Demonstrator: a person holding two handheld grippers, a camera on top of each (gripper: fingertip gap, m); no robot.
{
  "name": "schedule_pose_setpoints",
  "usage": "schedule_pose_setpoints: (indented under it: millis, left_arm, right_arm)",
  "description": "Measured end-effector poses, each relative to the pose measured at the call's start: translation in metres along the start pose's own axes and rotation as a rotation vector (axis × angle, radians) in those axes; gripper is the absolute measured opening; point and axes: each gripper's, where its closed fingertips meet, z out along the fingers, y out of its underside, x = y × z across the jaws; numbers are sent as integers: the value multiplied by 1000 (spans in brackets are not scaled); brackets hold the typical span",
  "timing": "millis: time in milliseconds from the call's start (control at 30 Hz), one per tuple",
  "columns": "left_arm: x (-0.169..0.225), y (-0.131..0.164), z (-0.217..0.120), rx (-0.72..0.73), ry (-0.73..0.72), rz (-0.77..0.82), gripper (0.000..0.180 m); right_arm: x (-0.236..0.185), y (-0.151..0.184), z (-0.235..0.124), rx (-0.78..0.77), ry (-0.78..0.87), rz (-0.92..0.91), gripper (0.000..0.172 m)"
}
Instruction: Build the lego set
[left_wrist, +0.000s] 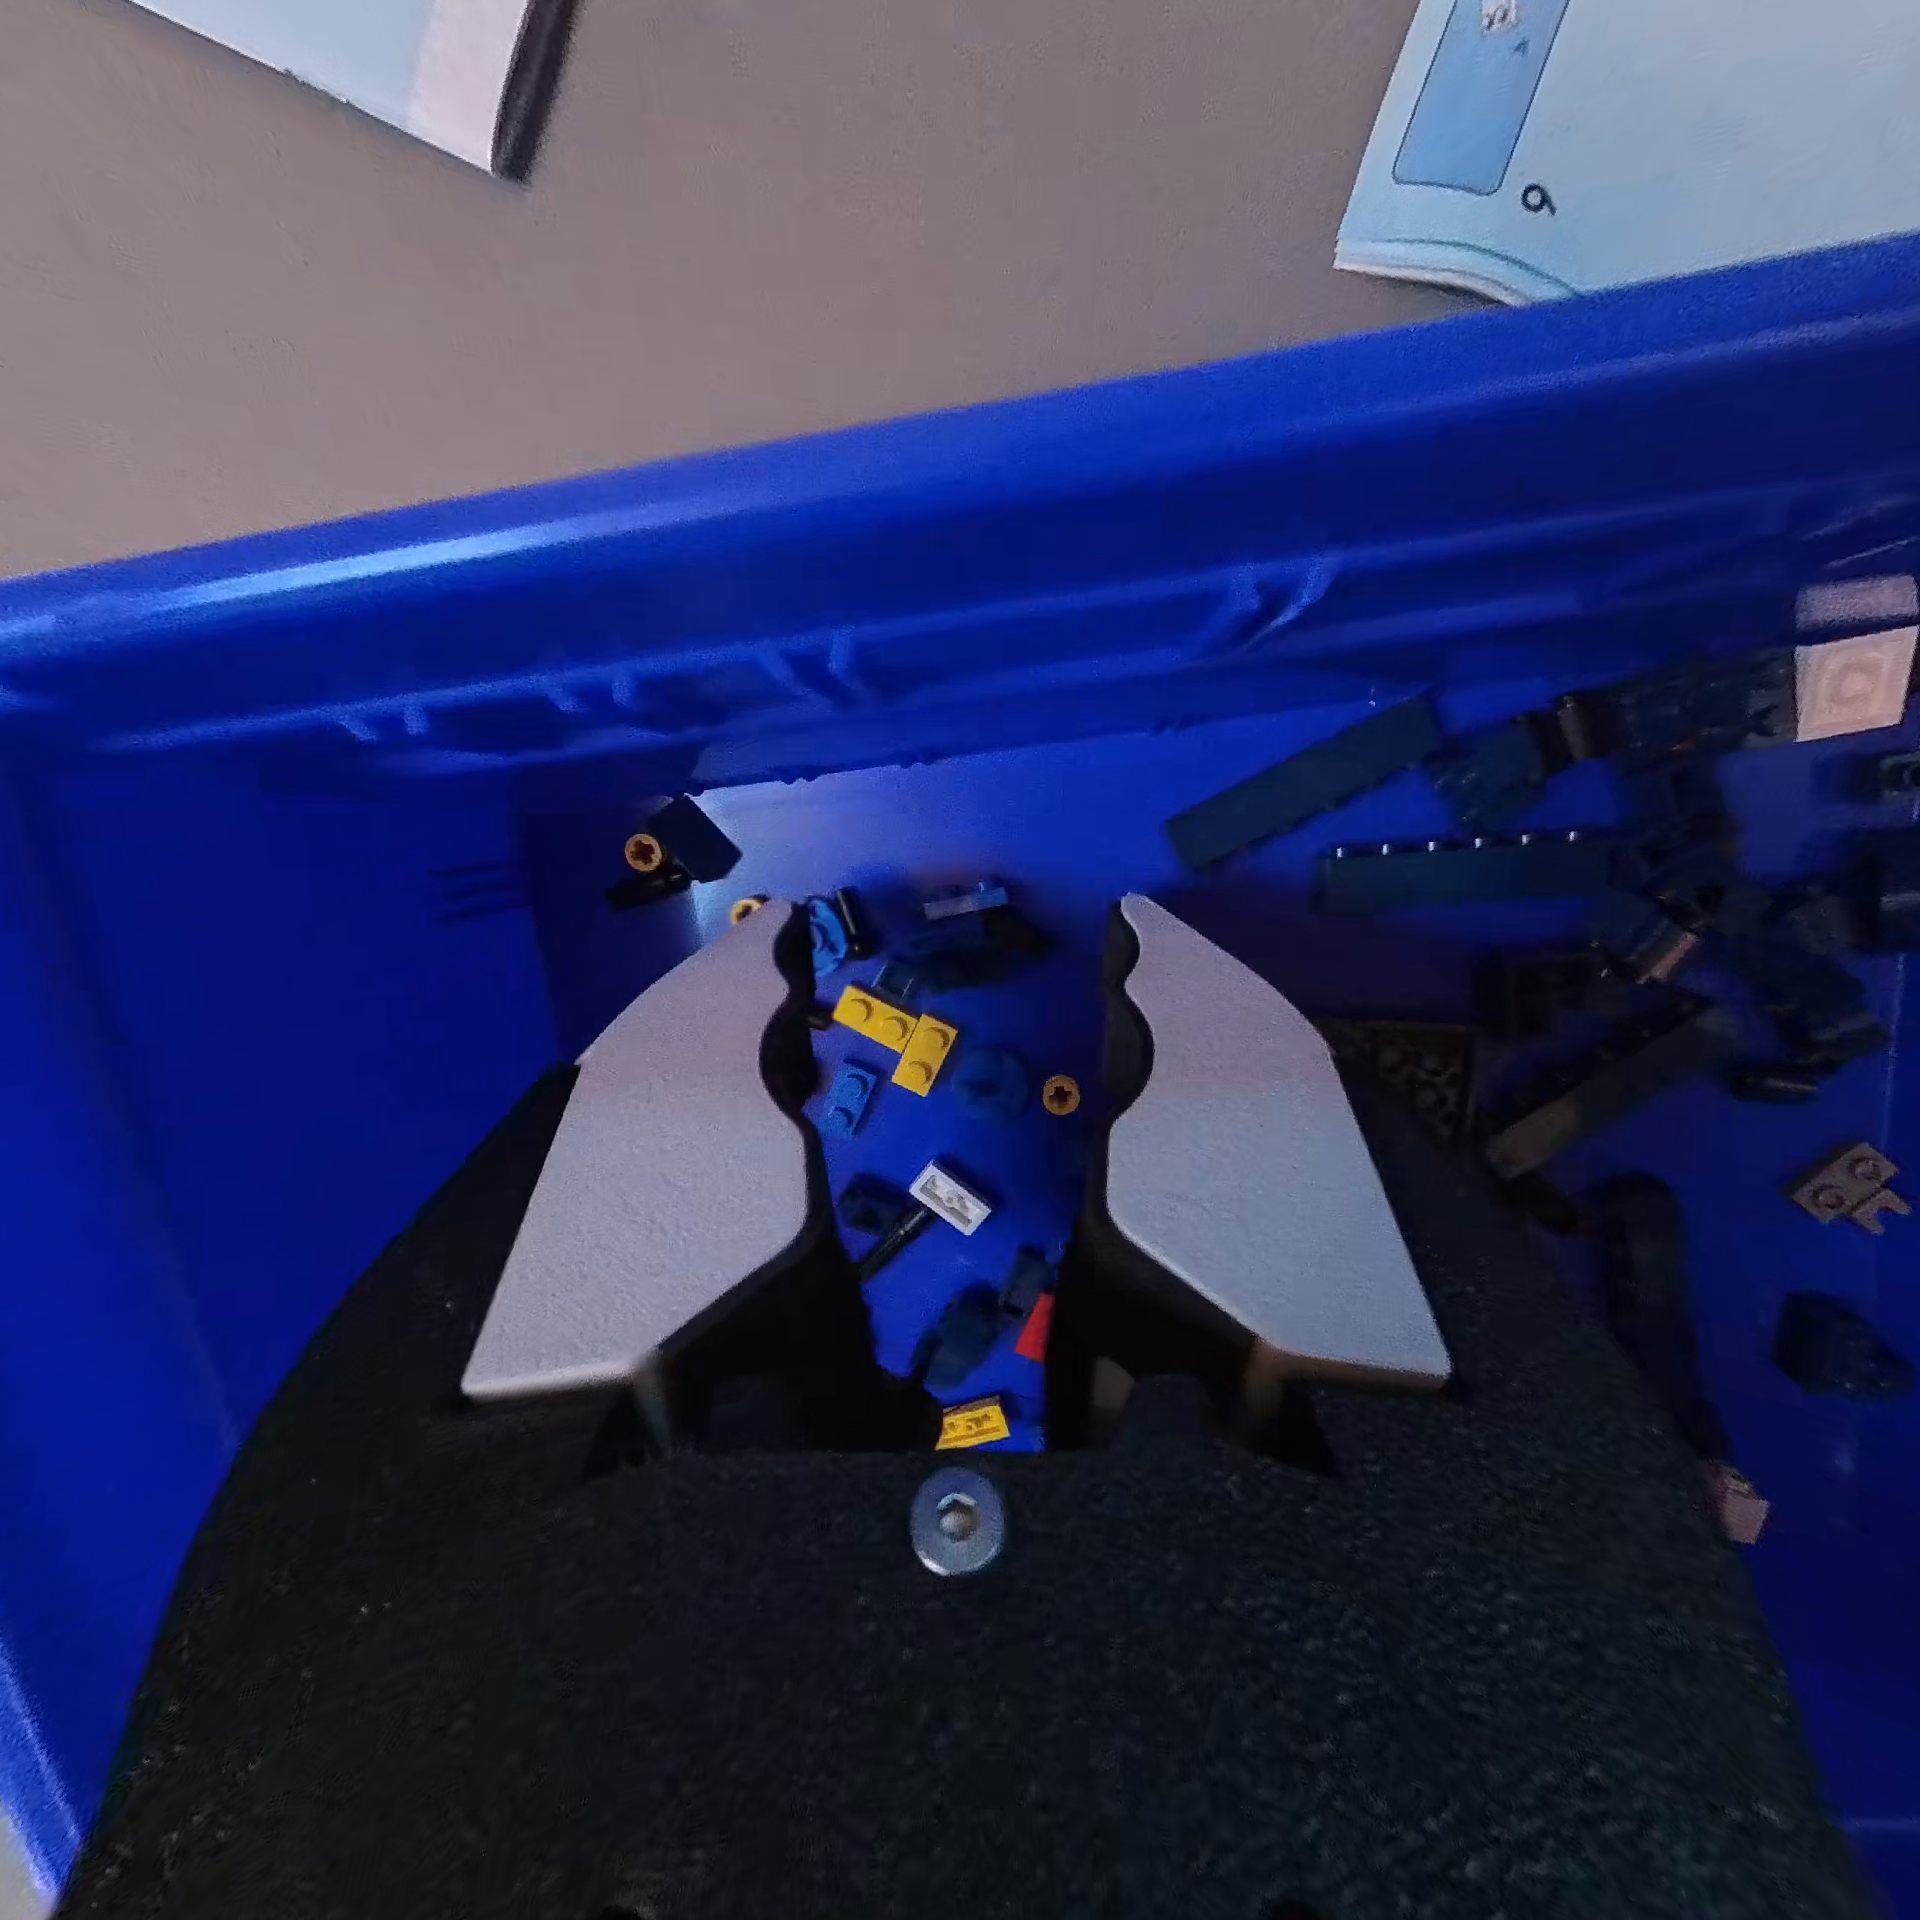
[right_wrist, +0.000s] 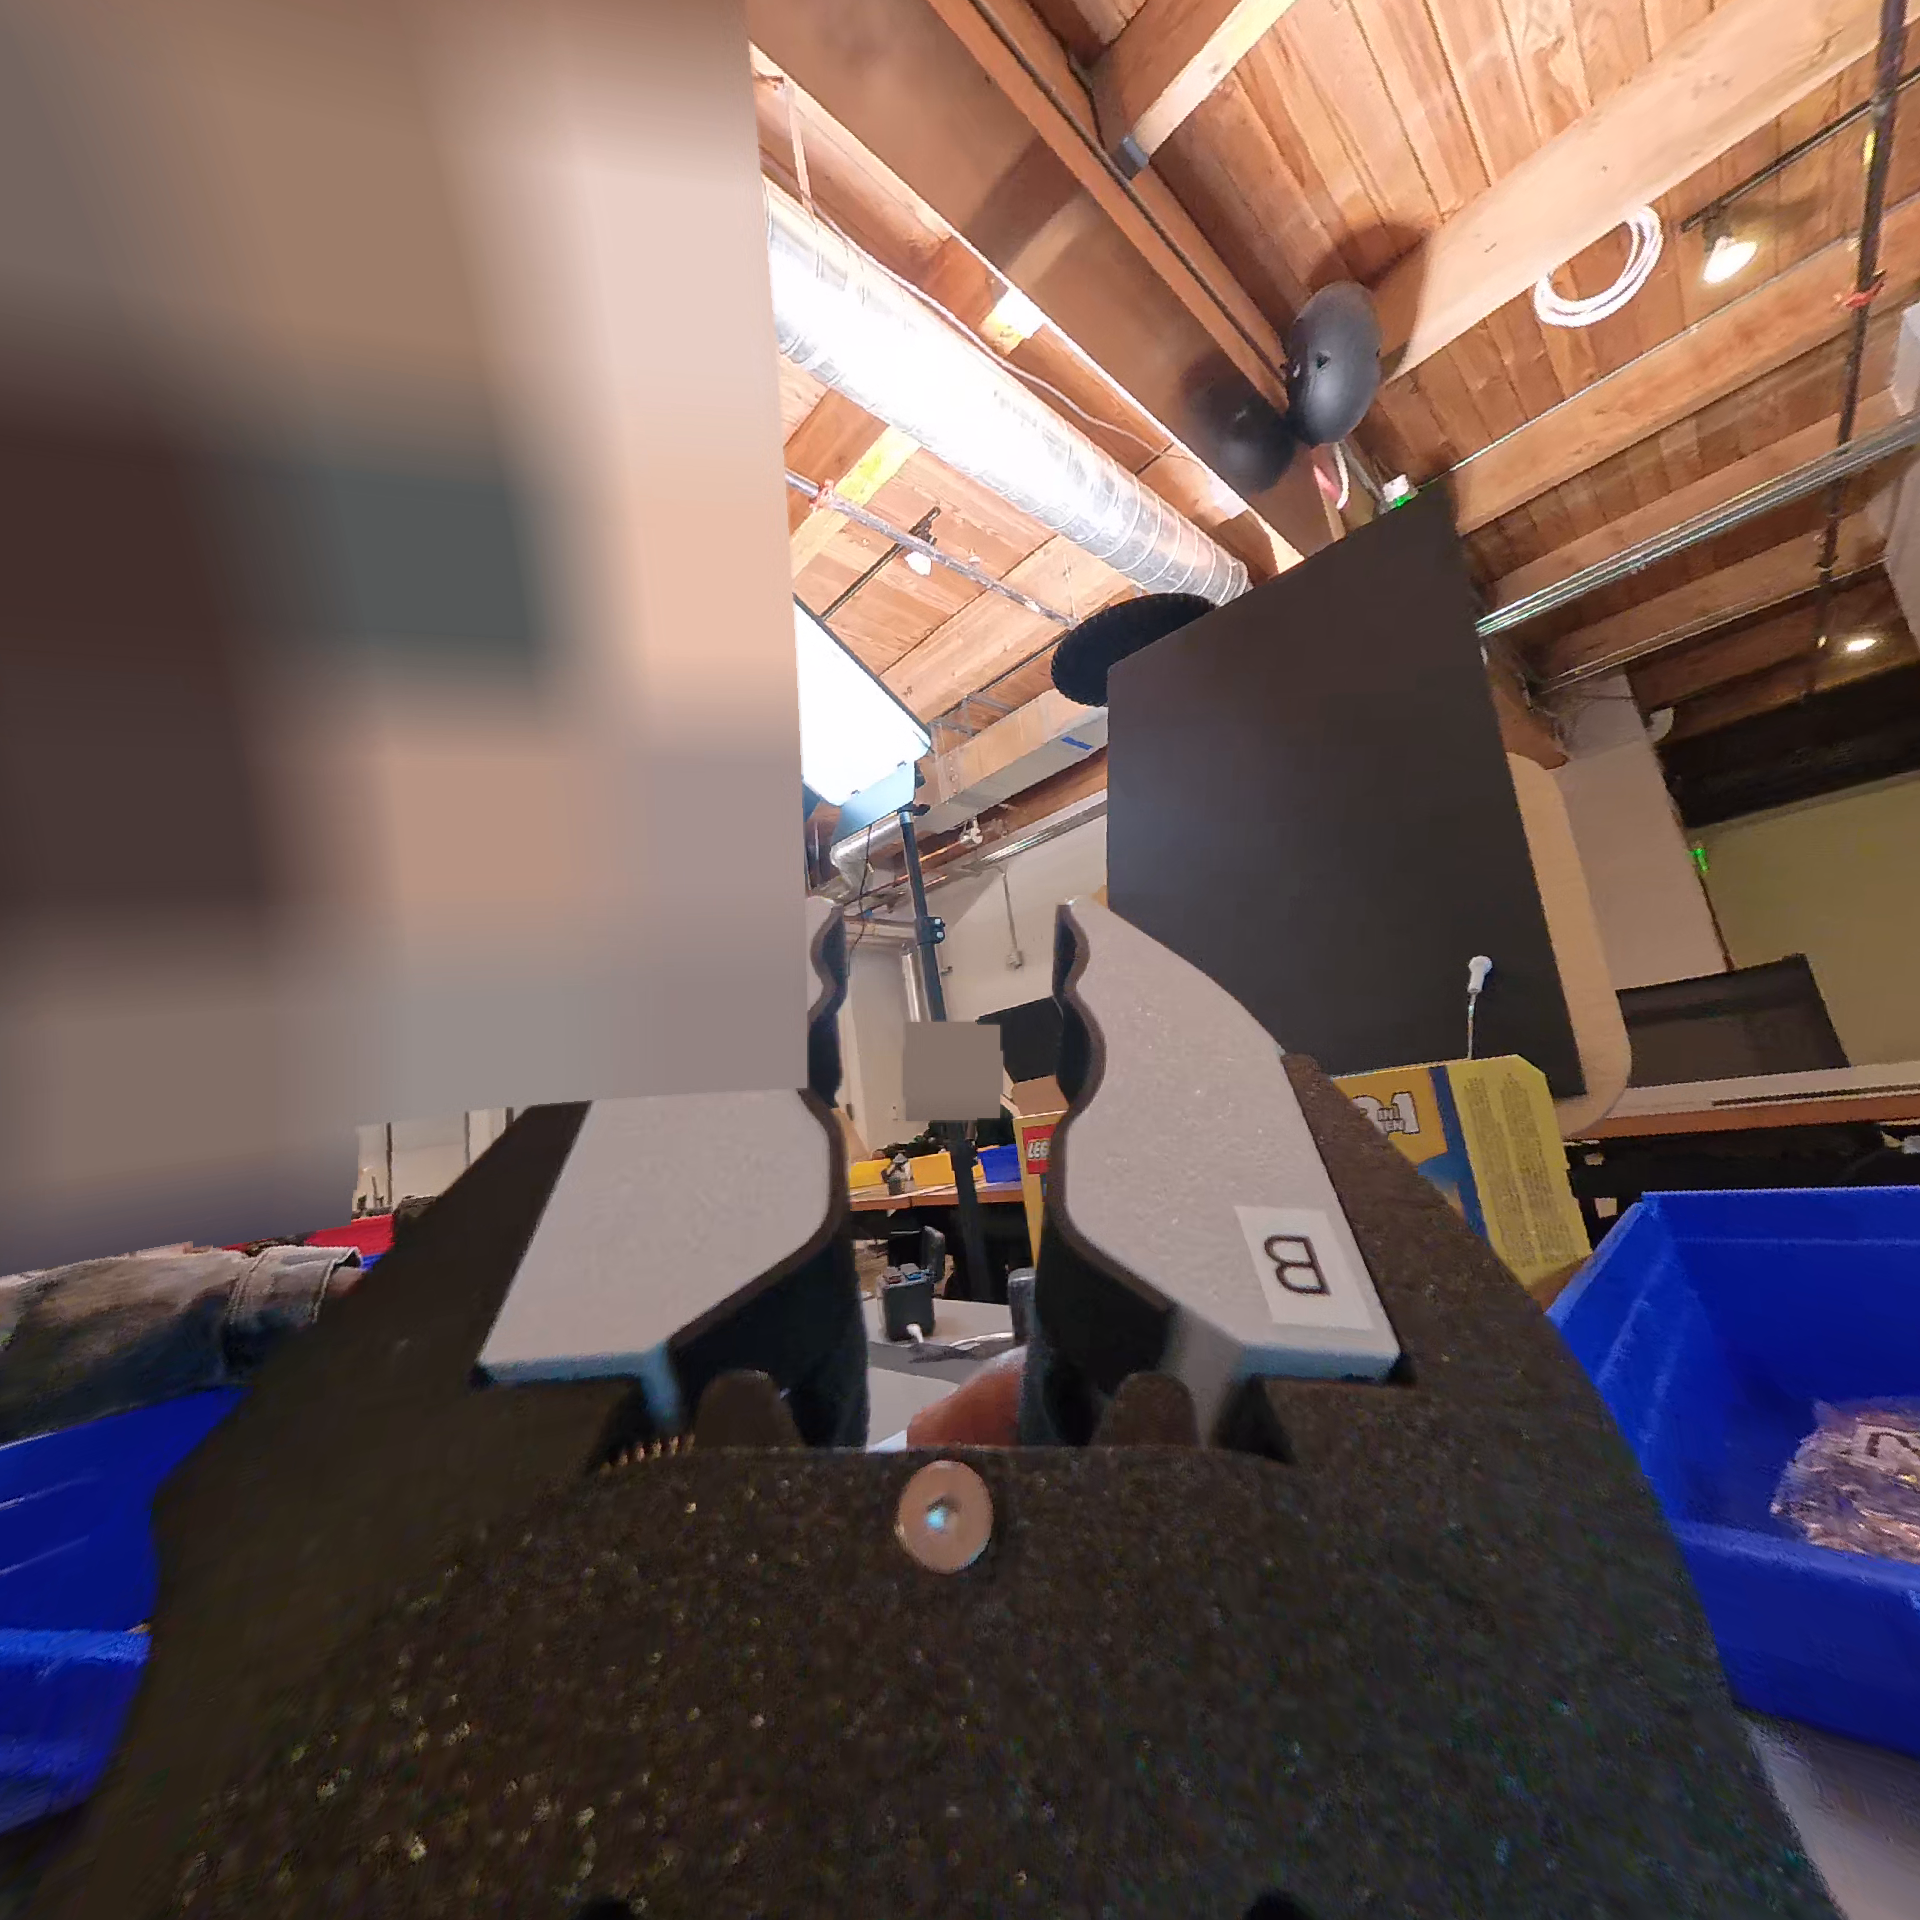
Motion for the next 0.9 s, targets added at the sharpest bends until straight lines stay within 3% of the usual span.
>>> schedule_pose_setpoints:
  millis: [233, 467, 667, 900]
  left_arm:
    - [-3, -4, 1, 65, -11, 17, 52]
    - [-3, -6, 5, 76, 0, 59, 55]
    - [-5, 0, 13, 43, 29, 23, 55]
    - [-3, 0, 15, 76, 83, -29, 50]
  right_arm:
    - [3, 1, -1, 3, 45, -36, 40]
    - [10, -21, -13, 85, 218, -229, 46]
    - [11, -11, -10, 61, 227, -182, 46]
    - [26, -19, -18, 18, 351, -221, 45]
